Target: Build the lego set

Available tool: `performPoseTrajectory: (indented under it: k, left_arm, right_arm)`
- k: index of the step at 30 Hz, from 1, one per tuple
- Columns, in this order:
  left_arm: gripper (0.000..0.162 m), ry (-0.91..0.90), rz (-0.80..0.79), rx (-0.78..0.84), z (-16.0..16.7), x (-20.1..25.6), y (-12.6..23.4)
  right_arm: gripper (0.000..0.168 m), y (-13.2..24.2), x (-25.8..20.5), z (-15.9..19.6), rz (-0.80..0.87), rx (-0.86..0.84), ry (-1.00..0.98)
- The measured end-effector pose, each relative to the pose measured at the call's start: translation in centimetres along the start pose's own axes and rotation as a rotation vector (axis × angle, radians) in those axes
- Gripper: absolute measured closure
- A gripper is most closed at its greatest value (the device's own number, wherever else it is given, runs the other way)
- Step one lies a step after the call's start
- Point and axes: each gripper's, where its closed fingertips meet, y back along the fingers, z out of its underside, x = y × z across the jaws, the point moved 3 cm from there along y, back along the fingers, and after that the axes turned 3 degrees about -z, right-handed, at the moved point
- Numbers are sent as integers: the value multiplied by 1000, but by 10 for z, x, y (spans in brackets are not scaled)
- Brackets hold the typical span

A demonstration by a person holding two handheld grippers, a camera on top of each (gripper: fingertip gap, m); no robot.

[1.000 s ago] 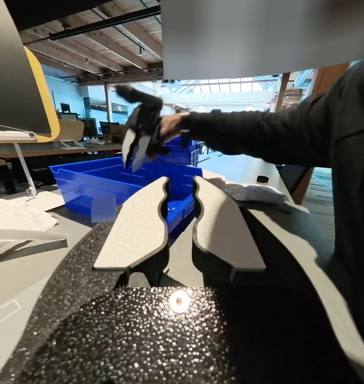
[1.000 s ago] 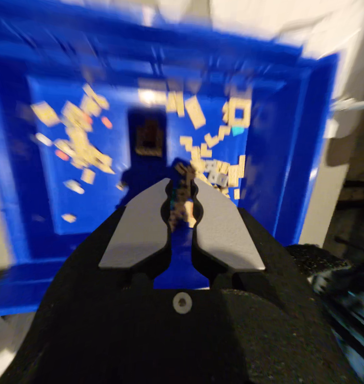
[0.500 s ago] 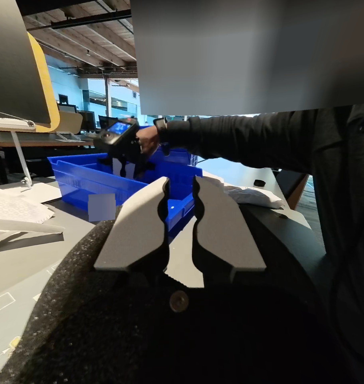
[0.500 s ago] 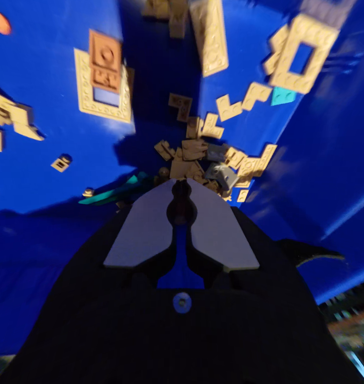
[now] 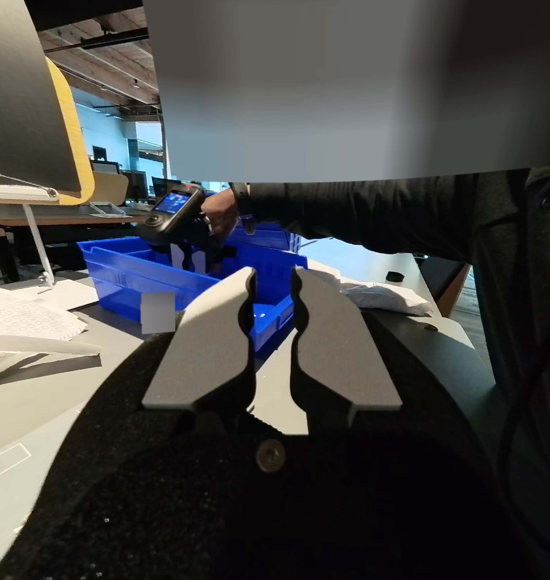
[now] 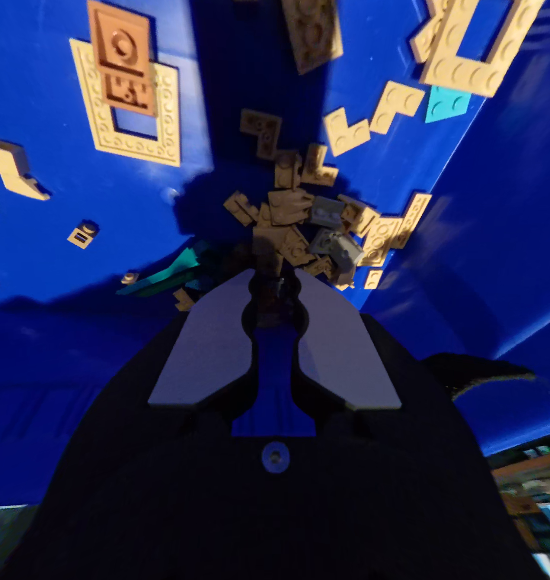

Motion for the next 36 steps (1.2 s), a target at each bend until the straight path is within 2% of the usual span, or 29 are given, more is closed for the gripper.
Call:
performPoseTrajectory:
  k: [8, 17, 23, 26, 30, 36]
  left_arm:
    - [143, -4, -1, 7, -2, 0, 1]
    - [142, -4, 5, 7, -2, 2, 0]
    - [142, -3, 4, 6, -2, 2, 0]
    - [143, -3, 3, 12, -4, 1, 1]
    - [142, -11, -3, 20, -10, 2, 2]
    - [141, 2, -11, 21, -20, 3, 2]
  right_arm:
    - [151, 0, -1, -5, -115, 32, -57]
    - [147, -9, 1, 6, -117, -29, -82]
    - [151, -9, 4, 4, -97, -17, -85]
    - [151, 3, 2, 4, -62, 20, -91]
    - [152, 51, -22, -10, 13, 222, -118]
    - [152, 156, -118, -85, 177, 853, -142]
